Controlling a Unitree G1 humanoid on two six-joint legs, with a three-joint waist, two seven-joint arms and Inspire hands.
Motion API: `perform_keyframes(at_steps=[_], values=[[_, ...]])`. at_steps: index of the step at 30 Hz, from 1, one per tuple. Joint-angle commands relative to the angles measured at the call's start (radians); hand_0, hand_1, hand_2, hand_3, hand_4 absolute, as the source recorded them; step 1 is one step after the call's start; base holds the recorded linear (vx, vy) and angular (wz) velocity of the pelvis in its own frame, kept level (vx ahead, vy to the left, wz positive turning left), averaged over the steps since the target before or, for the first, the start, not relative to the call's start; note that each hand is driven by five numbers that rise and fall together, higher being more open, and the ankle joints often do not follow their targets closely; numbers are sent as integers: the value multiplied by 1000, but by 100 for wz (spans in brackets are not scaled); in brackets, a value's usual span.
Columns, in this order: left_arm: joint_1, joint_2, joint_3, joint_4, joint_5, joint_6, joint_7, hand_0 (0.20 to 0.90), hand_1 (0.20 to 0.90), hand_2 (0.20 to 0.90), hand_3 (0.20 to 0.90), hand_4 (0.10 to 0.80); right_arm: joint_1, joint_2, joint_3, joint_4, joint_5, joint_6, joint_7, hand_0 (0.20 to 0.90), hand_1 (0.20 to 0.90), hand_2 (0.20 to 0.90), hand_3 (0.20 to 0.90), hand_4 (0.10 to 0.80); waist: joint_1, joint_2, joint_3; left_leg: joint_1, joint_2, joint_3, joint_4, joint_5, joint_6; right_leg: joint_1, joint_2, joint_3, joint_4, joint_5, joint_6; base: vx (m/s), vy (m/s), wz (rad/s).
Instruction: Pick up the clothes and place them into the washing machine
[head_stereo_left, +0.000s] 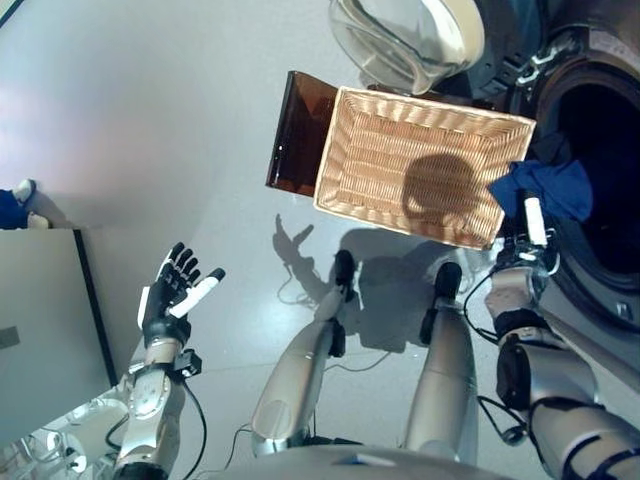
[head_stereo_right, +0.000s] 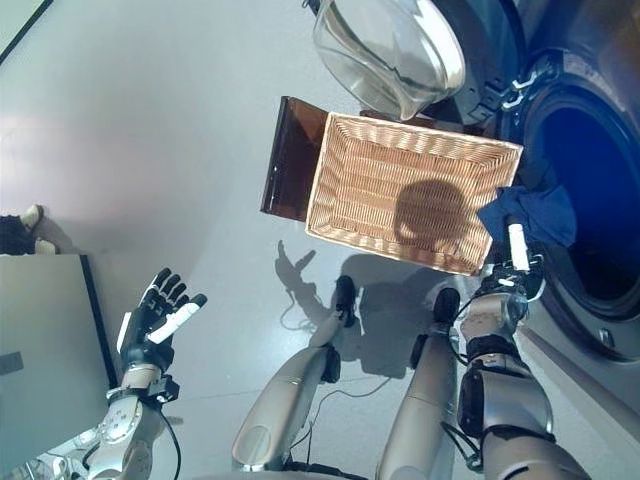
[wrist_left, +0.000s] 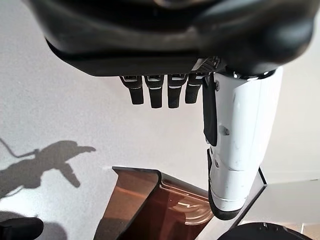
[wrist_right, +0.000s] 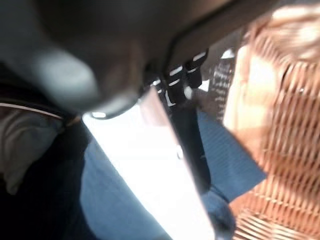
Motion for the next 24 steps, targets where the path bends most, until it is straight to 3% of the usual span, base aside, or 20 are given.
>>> perform_keyframes(at_steps=[1, 20, 21, 22, 23, 24], values=[[12, 50, 44, -19, -44, -81, 17, 900, 900, 900, 900, 800, -32, -89, -9, -26, 4, -65, 42, 900, 900, 900, 900, 800, 30, 33, -44, -46, -35, -22, -35, -16, -61, -31, 23, -7, -69, 33, -24, 4, 6, 3], [-1, 61, 65, -10, -33, -85, 19, 900, 900, 900, 900, 800, -77, -173, 10, -81, 2, -72, 68, 900, 900, 900, 900, 800, 31, 28, -54, -53, -40, -23, -63, -2, -61, -57, 23, 1, -41, 24, -27, 1, 1, 1], [-2, 61, 67, -8, -32, -85, 19, 900, 900, 900, 900, 800, -81, -176, 12, -85, 3, -74, 70, 801, 801, 801, 801, 729, 31, 26, -56, -51, -39, -23, -66, -2, -61, -56, 24, 3, -42, 24, -28, 0, 0, 0], [-2, 61, 67, -8, -32, -84, 18, 900, 900, 900, 900, 800, -83, -178, 15, -92, 2, -74, 73, 752, 752, 752, 752, 694, 30, 25, -56, -49, -39, -23, -68, -1, -62, -55, 24, 2, -42, 24, -28, 0, 0, 0], [-2, 60, 69, -7, -31, -85, 17, 900, 900, 900, 900, 800, -84, -179, 16, -96, 2, -75, 72, 554, 554, 554, 554, 553, 30, 23, -57, -48, -39, -24, -69, -1, -62, -54, 25, 2, -42, 24, -28, 0, 0, 0], [-2, 58, 70, -6, -30, -85, 17, 900, 900, 900, 900, 800, -84, -178, 17, -104, 2, -76, 76, 554, 554, 554, 554, 553, 30, 22, -58, -47, -37, -24, -69, 0, -62, -53, 25, 1, -42, 23, -29, 0, 0, 0]])
